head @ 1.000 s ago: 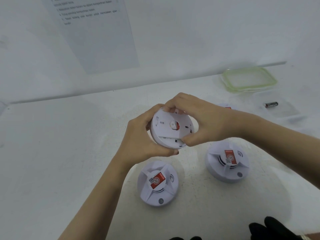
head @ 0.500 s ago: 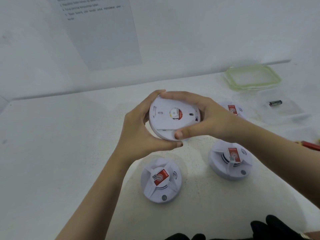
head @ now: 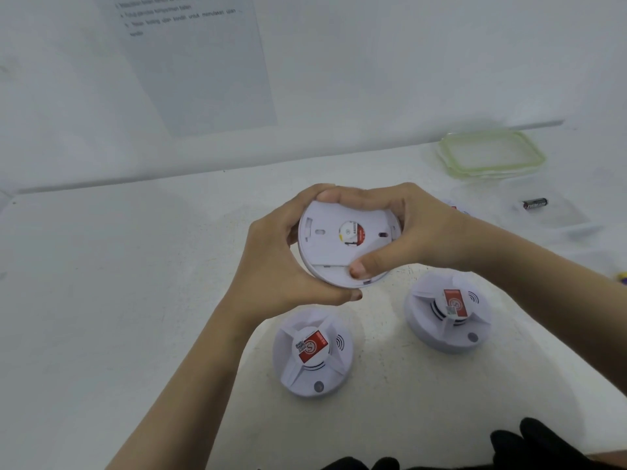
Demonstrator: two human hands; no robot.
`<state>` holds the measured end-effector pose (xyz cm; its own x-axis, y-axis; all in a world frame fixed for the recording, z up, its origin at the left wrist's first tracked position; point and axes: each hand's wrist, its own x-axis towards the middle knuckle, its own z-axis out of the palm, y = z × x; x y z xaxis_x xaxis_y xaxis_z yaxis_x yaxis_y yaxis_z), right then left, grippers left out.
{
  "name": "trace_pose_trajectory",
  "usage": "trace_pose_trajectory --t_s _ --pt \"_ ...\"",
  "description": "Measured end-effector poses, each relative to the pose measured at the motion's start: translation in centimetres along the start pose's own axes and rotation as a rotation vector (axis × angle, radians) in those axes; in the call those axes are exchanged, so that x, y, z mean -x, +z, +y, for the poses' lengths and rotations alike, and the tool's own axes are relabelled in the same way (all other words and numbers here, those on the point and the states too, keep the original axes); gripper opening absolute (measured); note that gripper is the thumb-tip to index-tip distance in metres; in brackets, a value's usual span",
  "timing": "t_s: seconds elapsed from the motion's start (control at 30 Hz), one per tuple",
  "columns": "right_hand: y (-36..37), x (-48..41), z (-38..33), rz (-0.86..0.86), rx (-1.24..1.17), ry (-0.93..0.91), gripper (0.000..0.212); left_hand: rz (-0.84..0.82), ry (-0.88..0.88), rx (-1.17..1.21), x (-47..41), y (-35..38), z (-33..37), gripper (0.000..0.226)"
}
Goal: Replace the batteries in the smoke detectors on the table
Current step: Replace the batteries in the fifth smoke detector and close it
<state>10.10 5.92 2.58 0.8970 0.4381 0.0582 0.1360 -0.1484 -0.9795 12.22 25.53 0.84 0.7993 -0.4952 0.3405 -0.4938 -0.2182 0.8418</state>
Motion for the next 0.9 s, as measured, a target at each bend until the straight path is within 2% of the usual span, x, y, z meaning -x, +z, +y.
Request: trace_pose_trajectory --t_s 0.37,0.57,0.7,0.8,0.9 --pt "-1.2 0.0 -0.4 -0.074 0.054 0.029 0.068 -0.008 0.006 0.023 -0.4 0.8 -0.1 0.088" --pt "-1.2 0.1 -0.4 -0.031 0.087 0.026 0.071 -0.056 -0.013 0.068 -0.9 0.7 -0.6 0.092" --pt "-0.9 -0.1 -0.6 -0.003 0.145 -0.015 0.069 -0.109 -0.015 0.104 -1.2 1.1 -1.0 0.115" --pt "-0.5 0.3 -0.2 -0.019 0.184 -0.002 0.071 -0.088 -0.041 0.059 -0.5 1.6 -1.2 0.126" --pt "0.0 0.9 0.2 -0.061 0.219 0.031 0.075 -0.021 -0.041 0.005 0.9 2.3 -1.3 0.108"
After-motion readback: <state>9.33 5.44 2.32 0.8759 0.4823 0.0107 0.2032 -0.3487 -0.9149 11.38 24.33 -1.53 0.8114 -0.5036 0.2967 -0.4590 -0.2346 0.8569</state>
